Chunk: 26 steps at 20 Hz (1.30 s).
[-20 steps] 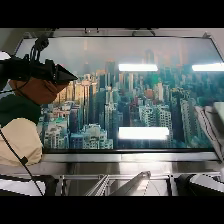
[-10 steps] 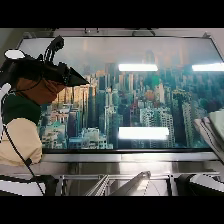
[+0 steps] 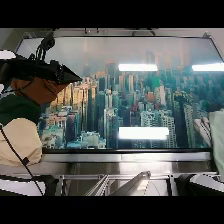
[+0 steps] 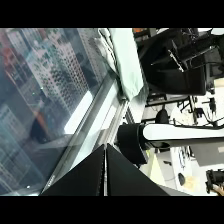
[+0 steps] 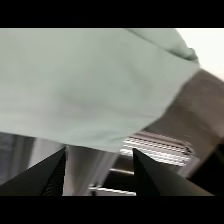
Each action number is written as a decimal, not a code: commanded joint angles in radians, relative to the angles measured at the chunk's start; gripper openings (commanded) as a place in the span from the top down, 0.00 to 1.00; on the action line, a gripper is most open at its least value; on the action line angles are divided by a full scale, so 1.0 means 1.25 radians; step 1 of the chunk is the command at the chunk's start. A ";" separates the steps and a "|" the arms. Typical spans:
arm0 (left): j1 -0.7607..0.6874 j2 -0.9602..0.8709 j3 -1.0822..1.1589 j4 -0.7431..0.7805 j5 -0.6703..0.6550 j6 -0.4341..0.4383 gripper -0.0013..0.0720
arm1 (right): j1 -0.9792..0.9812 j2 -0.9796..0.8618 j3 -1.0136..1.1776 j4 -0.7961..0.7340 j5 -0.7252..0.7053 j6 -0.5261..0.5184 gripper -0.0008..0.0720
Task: Fold the shirts.
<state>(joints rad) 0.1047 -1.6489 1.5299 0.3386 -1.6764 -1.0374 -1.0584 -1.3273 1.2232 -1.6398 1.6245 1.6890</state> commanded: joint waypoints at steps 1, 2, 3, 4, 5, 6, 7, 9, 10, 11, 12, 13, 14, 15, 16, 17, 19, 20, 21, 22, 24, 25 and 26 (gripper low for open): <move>0.033 0.000 0.001 -0.002 0.002 0.000 0.98 | 0.002 0.000 -0.001 0.390 -0.023 -0.093 0.36; 0.035 0.000 0.001 -0.002 0.002 0.000 0.98 | 0.007 0.000 -0.001 0.495 -0.019 -0.128 0.36; 0.035 0.000 0.001 -0.002 0.002 0.000 0.98 | 0.020 0.000 -0.001 0.564 -0.016 -0.126 0.40; 0.034 0.001 0.001 -0.002 0.001 0.000 0.98 | 0.039 0.000 -0.001 0.594 -0.015 -0.126 0.85; 0.033 0.003 0.001 -0.002 0.001 0.001 0.98 | 0.071 0.001 -0.002 0.598 -0.019 -0.126 0.96; 0.033 0.008 0.001 0.000 0.004 0.001 0.98 | 0.107 0.001 -0.005 0.598 -0.019 -0.136 0.96; 0.033 0.016 0.001 0.008 0.007 0.001 0.98 | 0.153 0.003 -0.013 0.598 -0.018 -0.145 0.96; 0.045 0.052 -0.006 0.052 0.016 -0.005 0.98 | 0.267 0.028 -0.049 0.606 -0.043 -0.174 0.96; 0.053 0.091 -0.037 0.076 0.034 -0.016 0.98 | 0.332 0.058 -0.084 0.614 -0.078 -0.182 0.96; 0.061 0.137 -0.087 0.092 0.050 -0.016 0.98 | 0.408 0.098 -0.131 0.615 -0.125 -0.193 0.96; 0.071 0.191 -0.157 0.107 0.061 -0.015 0.98 | 0.482 0.140 -0.181 0.615 -0.174 -0.201 0.96; 0.079 0.241 -0.231 0.123 0.066 -0.014 0.98 | 0.560 0.187 -0.239 0.616 -0.225 -0.202 0.96; 0.086 0.292 -0.316 0.138 0.066 -0.014 0.98 | 0.633 0.232 -0.296 0.616 -0.271 -0.202 0.96; 0.089 0.335 -0.398 0.141 0.068 -0.014 0.98 | 0.710 0.278 -0.356 0.616 -0.323 -0.202 0.96; 0.089 0.372 -0.479 0.142 0.074 -0.013 0.98 | 0.775 0.310 -0.406 0.616 -0.374 -0.197 0.96; 0.088 0.400 -0.544 0.143 0.081 -0.008 0.98 | 0.832 0.331 -0.446 0.616 -0.425 -0.189 0.96; 0.088 0.444 -0.645 0.143 0.109 -0.006 0.98 | 0.891 0.327 -0.466 0.616 -0.456 -0.179 0.96; 0.089 0.461 -0.677 0.143 0.117 -0.006 0.98 | 0.902 0.319 -0.466 0.621 -0.456 -0.179 0.96; 0.089 0.473 -0.701 0.143 0.123 -0.006 0.97 | 0.905 0.315 -0.466 0.629 -0.456 -0.179 0.96; 0.089 0.483 -0.718 0.143 0.128 -0.006 0.97 | 0.904 0.313 -0.466 0.634 -0.456 -0.178 0.96; 0.089 0.491 -0.735 0.141 0.128 -0.007 0.98 | 0.905 0.313 -0.466 0.637 -0.450 -0.179 0.96; 0.089 0.495 -0.742 0.140 0.129 -0.007 0.98 | 0.904 0.314 -0.466 0.637 -0.450 -0.179 0.96; 0.089 0.496 -0.746 0.139 0.128 -0.007 0.98 | 0.904 0.313 -0.466 0.637 -0.450 -0.179 0.96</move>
<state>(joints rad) 0.2142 -1.0519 0.6441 0.5129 -1.5249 -1.0454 0.0544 -0.9386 0.6498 -0.8516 1.0794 1.4647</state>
